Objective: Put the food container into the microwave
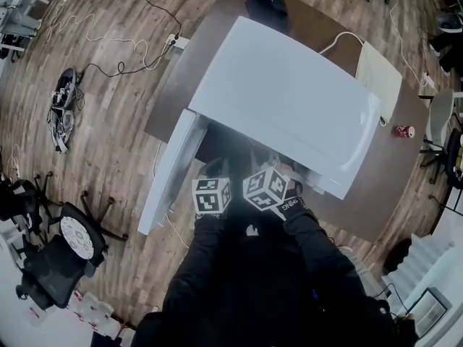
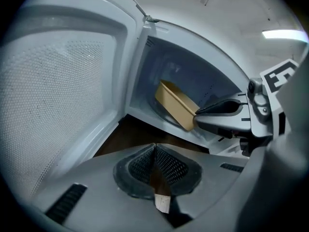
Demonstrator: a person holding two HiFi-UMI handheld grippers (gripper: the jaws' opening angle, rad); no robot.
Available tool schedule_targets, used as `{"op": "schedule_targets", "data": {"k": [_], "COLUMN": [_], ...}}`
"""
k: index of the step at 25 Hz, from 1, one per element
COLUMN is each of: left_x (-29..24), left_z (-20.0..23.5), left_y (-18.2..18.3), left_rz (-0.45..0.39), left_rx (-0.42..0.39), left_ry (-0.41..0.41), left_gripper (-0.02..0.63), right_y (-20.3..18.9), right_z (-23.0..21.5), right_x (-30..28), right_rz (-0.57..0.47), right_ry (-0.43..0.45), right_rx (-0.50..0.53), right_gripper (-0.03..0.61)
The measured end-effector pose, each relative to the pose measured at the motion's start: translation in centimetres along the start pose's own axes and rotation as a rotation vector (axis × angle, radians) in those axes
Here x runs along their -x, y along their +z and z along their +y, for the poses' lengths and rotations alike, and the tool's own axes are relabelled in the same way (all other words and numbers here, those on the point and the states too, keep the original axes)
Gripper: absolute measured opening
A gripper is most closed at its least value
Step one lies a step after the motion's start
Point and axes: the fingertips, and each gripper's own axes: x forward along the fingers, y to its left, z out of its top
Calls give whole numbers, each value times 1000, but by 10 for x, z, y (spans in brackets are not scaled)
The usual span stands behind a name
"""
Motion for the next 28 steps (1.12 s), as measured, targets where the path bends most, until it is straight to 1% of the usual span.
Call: {"op": "schedule_targets", "data": {"k": [7, 11, 15, 21, 25, 28], "left_x": [-10, -12, -12, -3, 10, 22], "left_z": [6, 9, 10, 8, 0, -8], "left_y": [3, 0, -3, -5, -6, -5], "left_rz": [23, 30, 39, 25, 7, -13], "left_rx": [-6, -5, -2, -4, -17, -35], "left_ry": [-4, -2, -1, 2, -9, -24], "left_gripper": [34, 34, 34, 34, 34, 34], "right_y": [-8, -7, -3, 0, 6, 10], "right_z": [-11, -14, -16, -9, 1, 10], "right_x": [-20, -25, -28, -15, 10, 32], "right_rz": [43, 42, 30, -12, -54, -84], "right_ry": [-50, -65, -70, -67, -81, -91], "right_rx": [41, 72, 77, 59, 23, -27], "right_gripper": [37, 37, 38, 90, 94, 94]}}
